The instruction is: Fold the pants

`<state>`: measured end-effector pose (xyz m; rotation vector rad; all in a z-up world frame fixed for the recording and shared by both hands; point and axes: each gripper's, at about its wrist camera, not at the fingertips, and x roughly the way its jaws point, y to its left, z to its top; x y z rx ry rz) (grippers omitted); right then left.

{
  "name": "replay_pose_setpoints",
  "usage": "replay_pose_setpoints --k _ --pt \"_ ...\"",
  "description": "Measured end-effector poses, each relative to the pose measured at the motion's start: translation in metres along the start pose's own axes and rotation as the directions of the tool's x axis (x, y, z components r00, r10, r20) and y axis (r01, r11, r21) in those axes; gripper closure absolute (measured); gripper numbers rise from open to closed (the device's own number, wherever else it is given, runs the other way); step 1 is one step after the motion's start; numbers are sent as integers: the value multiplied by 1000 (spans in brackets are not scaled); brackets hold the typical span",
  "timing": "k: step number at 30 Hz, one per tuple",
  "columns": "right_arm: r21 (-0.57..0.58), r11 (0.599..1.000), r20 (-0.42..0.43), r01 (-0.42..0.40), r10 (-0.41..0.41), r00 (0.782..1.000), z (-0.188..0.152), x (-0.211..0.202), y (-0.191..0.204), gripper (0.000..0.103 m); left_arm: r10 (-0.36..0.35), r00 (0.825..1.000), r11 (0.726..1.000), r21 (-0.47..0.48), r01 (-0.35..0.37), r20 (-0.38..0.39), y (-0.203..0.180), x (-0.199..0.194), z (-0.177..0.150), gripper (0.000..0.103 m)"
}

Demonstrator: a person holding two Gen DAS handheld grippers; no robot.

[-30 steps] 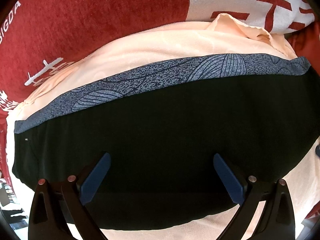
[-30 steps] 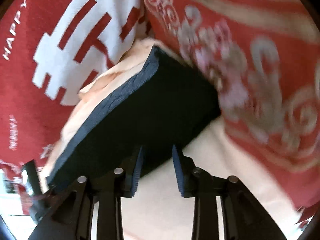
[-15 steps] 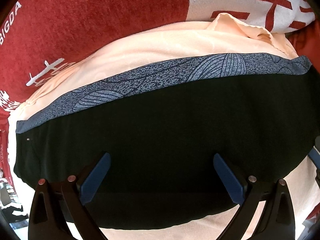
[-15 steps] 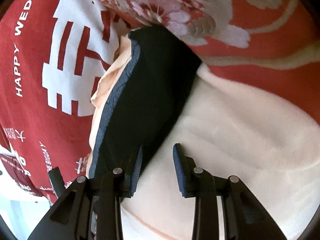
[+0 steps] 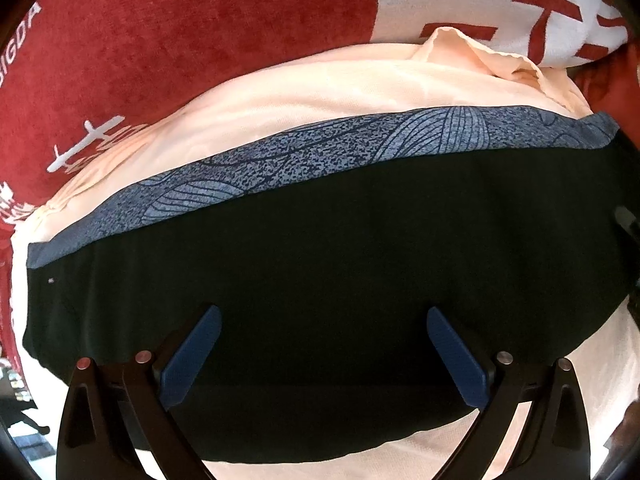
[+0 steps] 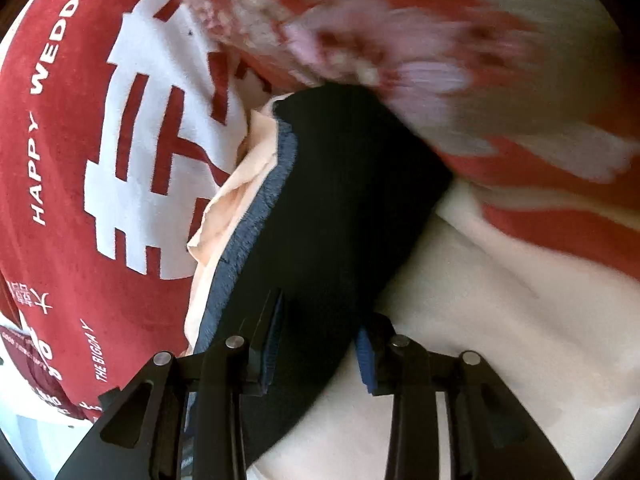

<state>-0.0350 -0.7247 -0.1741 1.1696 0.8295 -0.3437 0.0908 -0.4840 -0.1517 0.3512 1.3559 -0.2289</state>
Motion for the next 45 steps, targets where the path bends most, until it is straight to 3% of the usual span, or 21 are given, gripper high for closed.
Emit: replay_pose_setpoints --k 2,5,6,10,13,14,16,22,26,31,37,41,43,45 --pt "-6 1000 -23 17 -17 1000 4 4 4 66 -9 1000 1000 15 9 -4 1 -1 2 0" --pt "-18 998 -62 59 -60 996 9 2 11 83 -14 1000 999 29 14 16 0 -13 5 16" --pt "-34 998 -62 47 -49 997 10 -2 15 85 -23 999 999 35 22 31 -1 -19 5 16" --pt "-139 990 -56 12 -19 998 9 -19 43 86 -52 994 996 80 44 93 -20 -32 10 16" --pt "-228 974 -45 6 -17 999 3 -29 66 87 -122 991 990 78 117 63 -39 -20 13 16" --pt "-247 969 -43 7 -18 999 1 -31 71 87 -117 992 989 93 112 43 -47 -11 12 16" --pt "-295 955 -40 15 -28 999 -2 -34 84 87 -112 991 989 103 105 73 -51 -7 10 15" --pt "-439 896 -24 70 -90 996 -18 -33 117 87 -188 982 979 91 184 34 -31 -12 16 15" --pt "-535 838 11 106 -119 993 -32 -39 146 87 -196 977 981 23 194 88 14 -31 11 15" --pt "-675 721 54 153 -159 986 -71 -38 190 87 -131 983 990 -41 137 127 91 -49 -4 15" --pt "-801 570 77 184 -206 976 -144 -6 243 87 -20 996 985 -167 33 83 205 -41 -33 15" --pt "-887 425 61 179 -276 959 -213 41 265 87 22 999 973 -229 -16 23 260 -25 -59 15" --pt "-916 353 62 189 -343 937 -250 72 267 85 35 999 967 -251 -35 -2 280 -15 -78 15" --pt "-942 231 129 242 -417 900 -284 99 259 80 40 999 963 -265 -42 -16 292 -12 -85 15"
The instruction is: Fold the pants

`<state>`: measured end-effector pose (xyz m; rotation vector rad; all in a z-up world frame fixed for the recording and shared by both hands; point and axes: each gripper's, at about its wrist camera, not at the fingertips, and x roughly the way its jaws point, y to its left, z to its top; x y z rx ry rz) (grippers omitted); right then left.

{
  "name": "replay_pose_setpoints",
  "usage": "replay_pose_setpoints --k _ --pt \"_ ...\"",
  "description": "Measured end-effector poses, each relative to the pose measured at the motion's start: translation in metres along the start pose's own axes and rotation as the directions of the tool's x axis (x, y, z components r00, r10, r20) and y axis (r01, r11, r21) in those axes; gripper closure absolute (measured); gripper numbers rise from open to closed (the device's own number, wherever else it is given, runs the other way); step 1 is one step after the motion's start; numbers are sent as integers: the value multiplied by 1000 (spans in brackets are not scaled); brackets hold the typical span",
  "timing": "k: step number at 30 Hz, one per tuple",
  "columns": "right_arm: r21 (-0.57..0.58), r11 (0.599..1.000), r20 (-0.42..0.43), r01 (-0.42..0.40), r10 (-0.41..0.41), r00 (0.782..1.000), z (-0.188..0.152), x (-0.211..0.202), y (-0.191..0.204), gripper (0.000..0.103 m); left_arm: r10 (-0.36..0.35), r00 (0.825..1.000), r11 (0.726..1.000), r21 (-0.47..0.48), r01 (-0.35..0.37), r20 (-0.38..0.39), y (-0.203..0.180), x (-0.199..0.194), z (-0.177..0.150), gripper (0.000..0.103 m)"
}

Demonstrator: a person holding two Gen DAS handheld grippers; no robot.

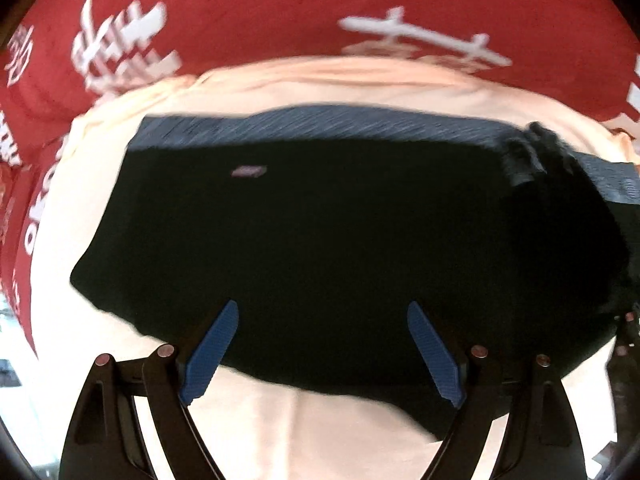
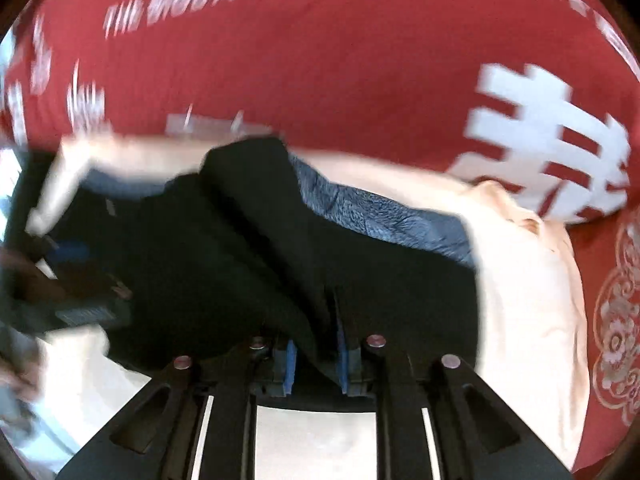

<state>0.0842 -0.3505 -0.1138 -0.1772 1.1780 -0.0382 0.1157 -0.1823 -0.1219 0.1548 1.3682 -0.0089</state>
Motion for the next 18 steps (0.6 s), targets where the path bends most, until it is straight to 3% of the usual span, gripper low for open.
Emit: replay_pose_setpoints --k 2,4,6,8,10,12,13,14,15,16,18 --pt "-104 986 -26 130 -133 991 -7 16 30 79 -7 1000 1000 -14 7 -7 14 2 -17 15" --pt "-229 938 -6 261 -269 963 -14 18 55 77 -23 1000 1000 -9 23 -3 18 0 -17 15" --pt "-333 889 47 315 -318 947 -23 7 75 72 -46 999 999 13 46 11 16 -8 -14 15" --pt "-366 886 67 284 -279 958 -29 -11 81 70 -91 996 995 45 90 22 15 -16 -4 15" --pt "-319 935 22 156 -157 987 -30 -30 75 70 -156 987 984 87 153 27 3 -26 2 15" --pt "-102 993 -47 -58 53 997 -26 -42 45 70 -209 978 970 127 206 15 -12 -31 10 15" --pt "37 988 -57 -148 149 987 -24 -43 24 70 -246 969 959 146 243 5 -23 -35 13 15" --pt "243 936 -42 -255 273 961 -25 -40 -8 70 -279 960 948 159 276 -5 -32 -37 16 15" --pt "371 876 -19 -310 340 940 -29 -35 -28 70 -320 947 932 170 319 -23 -43 -38 19 15" --pt "518 773 23 -367 416 909 -35 -26 -54 70 -347 937 921 174 349 -41 -52 -38 21 15" --pt "692 586 100 -422 501 860 -48 -10 -87 70 -385 920 902 178 393 -79 -73 -32 27 15"
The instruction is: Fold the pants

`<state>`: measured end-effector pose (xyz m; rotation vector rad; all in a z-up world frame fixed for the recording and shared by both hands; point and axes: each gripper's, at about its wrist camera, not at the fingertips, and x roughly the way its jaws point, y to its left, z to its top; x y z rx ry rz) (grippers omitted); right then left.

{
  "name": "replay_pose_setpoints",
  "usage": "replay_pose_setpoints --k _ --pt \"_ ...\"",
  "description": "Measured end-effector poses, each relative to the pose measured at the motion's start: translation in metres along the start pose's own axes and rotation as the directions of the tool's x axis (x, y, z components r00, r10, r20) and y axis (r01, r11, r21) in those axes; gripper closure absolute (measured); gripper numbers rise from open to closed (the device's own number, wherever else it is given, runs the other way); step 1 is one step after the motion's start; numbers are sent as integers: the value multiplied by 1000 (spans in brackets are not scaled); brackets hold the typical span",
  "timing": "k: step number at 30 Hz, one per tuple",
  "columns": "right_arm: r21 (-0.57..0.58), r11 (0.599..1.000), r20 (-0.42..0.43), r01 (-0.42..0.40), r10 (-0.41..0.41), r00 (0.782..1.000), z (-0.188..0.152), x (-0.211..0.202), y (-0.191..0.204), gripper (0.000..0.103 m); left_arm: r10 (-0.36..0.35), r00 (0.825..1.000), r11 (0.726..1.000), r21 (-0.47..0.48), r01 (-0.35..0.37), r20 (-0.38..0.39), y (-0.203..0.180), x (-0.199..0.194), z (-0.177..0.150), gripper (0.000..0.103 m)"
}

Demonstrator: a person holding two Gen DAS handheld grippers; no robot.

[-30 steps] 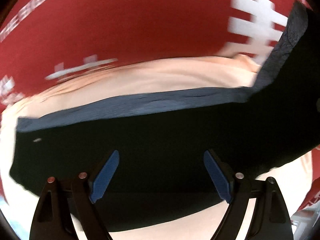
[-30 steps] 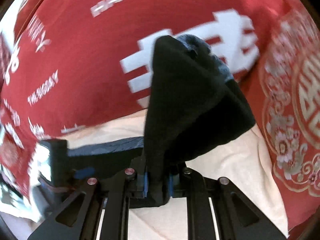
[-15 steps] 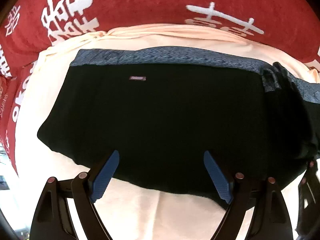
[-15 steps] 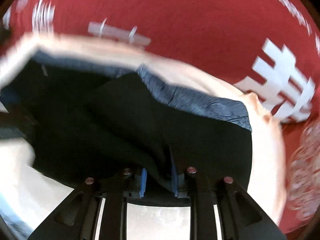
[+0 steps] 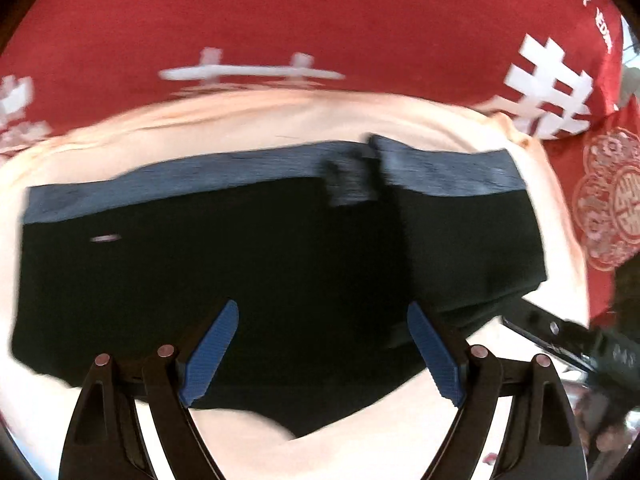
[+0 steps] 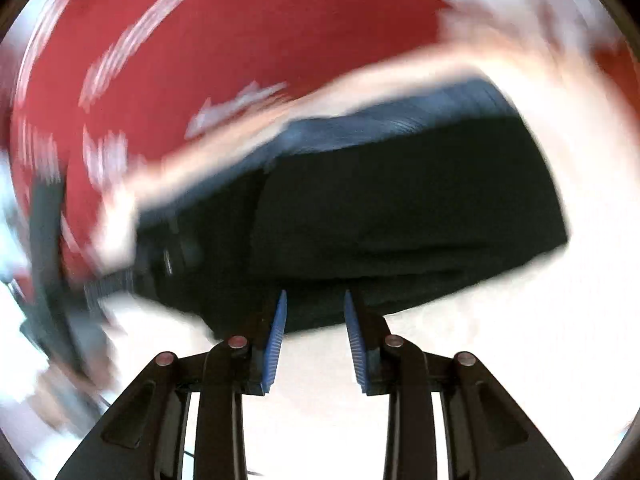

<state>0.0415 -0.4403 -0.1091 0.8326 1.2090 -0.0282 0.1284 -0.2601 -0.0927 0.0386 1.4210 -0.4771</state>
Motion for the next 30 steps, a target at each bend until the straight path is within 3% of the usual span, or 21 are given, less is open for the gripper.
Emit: replay_pose_setpoints --k 2,6,7,9,11,14,19,23,26,28,30 --pt "146 985 21 -90 88 996 12 -1 -27 70 -23 1000 1000 1 23 0 -2 13 11 15" --pt "268 952 43 -145 139 989 19 0 -56 70 -83 996 996 -27 82 -25 -13 33 20 16" --pt "291 944 45 -158 151 987 17 1 -60 70 -81 996 996 -28 80 -31 -13 38 20 19" --pt "331 924 52 -190 183 982 14 6 -70 70 -86 994 996 -32 84 -67 -19 50 20 46" --pt "374 903 55 -210 204 977 15 14 -76 70 -83 994 996 -41 80 -75 -23 52 15 47" --pt "447 874 31 -192 200 979 21 22 -86 98 -48 998 999 -14 48 -48 -29 37 6 47" --pt "283 945 -32 -163 179 983 14 -2 -60 99 54 998 998 8 -54 20 -23 27 -19 47" --pt "240 967 -90 -80 104 990 11 14 -67 99 93 996 994 -55 -93 8 -13 40 -21 29" --pt "196 979 -124 -53 78 989 16 25 -66 98 127 991 991 -48 -126 27 -12 29 -18 29" --pt "144 989 -160 -43 66 985 22 16 -57 94 152 987 988 -33 -151 48 -11 16 -16 29" --pt "61 997 -176 -38 48 983 27 -3 -46 78 165 983 986 -25 -164 79 -11 3 -10 29"
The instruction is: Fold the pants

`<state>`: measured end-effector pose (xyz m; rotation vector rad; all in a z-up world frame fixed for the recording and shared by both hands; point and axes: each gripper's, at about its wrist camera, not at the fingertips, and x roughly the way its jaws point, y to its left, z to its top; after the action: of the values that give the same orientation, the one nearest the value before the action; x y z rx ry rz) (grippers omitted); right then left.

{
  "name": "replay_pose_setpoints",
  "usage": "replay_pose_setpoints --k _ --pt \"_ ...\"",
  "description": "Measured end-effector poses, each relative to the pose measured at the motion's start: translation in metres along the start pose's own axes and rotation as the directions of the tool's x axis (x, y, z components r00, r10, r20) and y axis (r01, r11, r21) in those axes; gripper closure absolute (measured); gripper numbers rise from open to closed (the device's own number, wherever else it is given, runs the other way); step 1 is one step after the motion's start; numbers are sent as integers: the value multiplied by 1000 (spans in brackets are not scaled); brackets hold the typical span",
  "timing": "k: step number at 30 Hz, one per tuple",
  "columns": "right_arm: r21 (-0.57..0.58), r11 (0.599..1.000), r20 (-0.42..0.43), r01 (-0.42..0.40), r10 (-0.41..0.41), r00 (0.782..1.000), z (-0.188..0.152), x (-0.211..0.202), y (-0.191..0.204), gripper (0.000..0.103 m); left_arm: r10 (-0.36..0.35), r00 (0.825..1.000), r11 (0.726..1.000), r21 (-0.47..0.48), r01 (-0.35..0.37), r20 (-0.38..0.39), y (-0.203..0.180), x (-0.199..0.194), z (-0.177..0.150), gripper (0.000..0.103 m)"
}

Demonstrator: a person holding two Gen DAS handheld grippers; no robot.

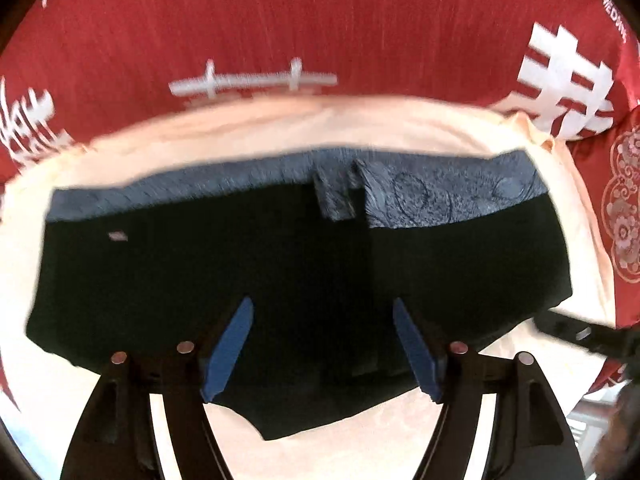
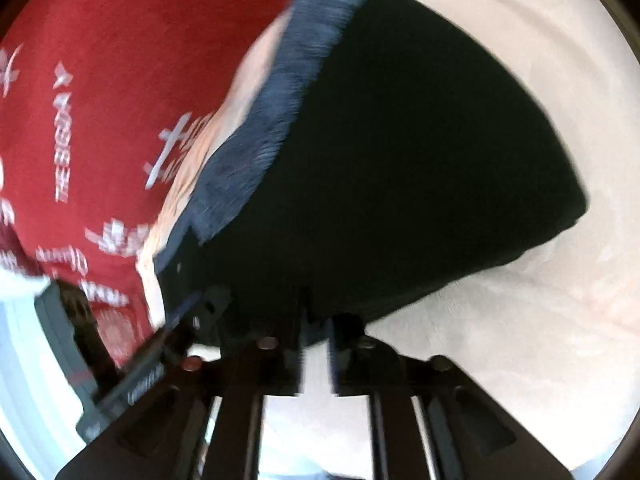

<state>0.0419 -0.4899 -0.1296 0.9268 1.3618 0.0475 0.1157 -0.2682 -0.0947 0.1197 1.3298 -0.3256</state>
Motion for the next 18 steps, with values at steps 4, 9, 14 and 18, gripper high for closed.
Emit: replay_pose_setpoints --k 4,9,14,18 --pt "-138 989 132 59 -41 990 19 -52 9 75 0 999 1000 19 -1 44 -5 -10 19 22" --pt "-117 986 195 120 -96 976 78 -67 -7 92 -12 999 999 45 10 39 -42 16 40 21" --pt "-144 975 128 168 -150 980 112 -23 -10 92 83 994 996 35 -81 -68 -56 72 33 21" --pt "-116 982 75 146 -138 988 111 -2 -24 92 58 995 997 -42 -62 -81 -41 77 23 8"
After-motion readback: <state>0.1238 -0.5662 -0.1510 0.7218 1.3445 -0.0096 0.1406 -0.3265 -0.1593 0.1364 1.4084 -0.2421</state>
